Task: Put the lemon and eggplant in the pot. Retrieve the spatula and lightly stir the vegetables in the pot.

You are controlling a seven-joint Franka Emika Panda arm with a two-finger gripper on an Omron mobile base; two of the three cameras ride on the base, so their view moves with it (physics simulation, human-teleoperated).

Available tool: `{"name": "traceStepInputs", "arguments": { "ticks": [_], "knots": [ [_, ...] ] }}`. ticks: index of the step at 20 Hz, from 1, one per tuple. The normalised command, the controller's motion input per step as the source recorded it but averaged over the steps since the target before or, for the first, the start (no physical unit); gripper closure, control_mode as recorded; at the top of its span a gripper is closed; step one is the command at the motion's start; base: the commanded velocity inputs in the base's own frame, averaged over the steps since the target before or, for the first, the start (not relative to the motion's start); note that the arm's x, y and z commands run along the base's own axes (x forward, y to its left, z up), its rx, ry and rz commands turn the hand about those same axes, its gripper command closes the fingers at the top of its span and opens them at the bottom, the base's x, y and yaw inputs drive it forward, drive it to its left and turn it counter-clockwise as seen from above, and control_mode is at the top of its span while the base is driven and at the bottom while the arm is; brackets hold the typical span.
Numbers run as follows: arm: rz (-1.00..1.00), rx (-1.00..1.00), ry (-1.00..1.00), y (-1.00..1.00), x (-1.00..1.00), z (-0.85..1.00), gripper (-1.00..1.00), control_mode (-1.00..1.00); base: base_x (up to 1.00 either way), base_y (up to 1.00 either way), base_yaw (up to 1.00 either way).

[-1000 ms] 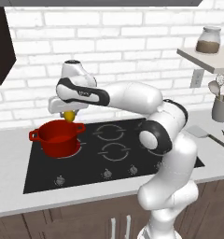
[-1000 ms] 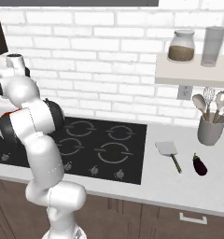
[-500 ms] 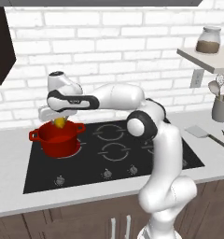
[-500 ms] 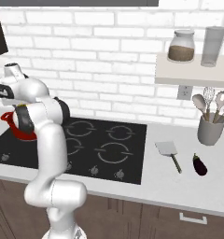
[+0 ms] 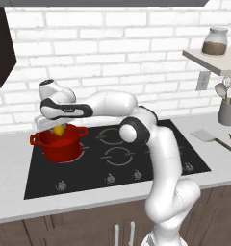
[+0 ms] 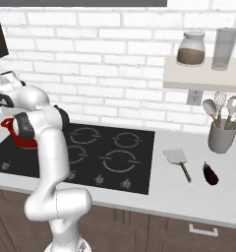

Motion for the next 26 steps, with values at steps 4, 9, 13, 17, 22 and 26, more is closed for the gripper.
{"name": "traceStepInputs", "arguments": {
  "ticks": [4,9,13,17,22,26],
  "knots": [
    [-0.01,-0.01,0.0,-0.08,0.0,-0.41,1.0,-1.0,0.0,0.0,0.0],
    [0.0,0.0,0.0,-0.25,0.04,-0.43,1.0,-1.0,0.0,0.0,0.0],
    [0.0,0.0,0.0,-0.26,0.05,-0.34,1.0,-1.0,0.0,0.0,0.0],
    [0.0,0.03,0.0,-0.02,0.0,-0.14,-1.0,-1.0,0.0,0.0,0.0],
    [0.0,0.06,0.0,0.0,0.0,-0.01,-1.0,-1.0,0.0,0.0,0.0],
    [0.0,0.12,0.0,0.0,0.0,0.0,-1.0,-1.0,0.0,0.0,0.0]
  ]
}}
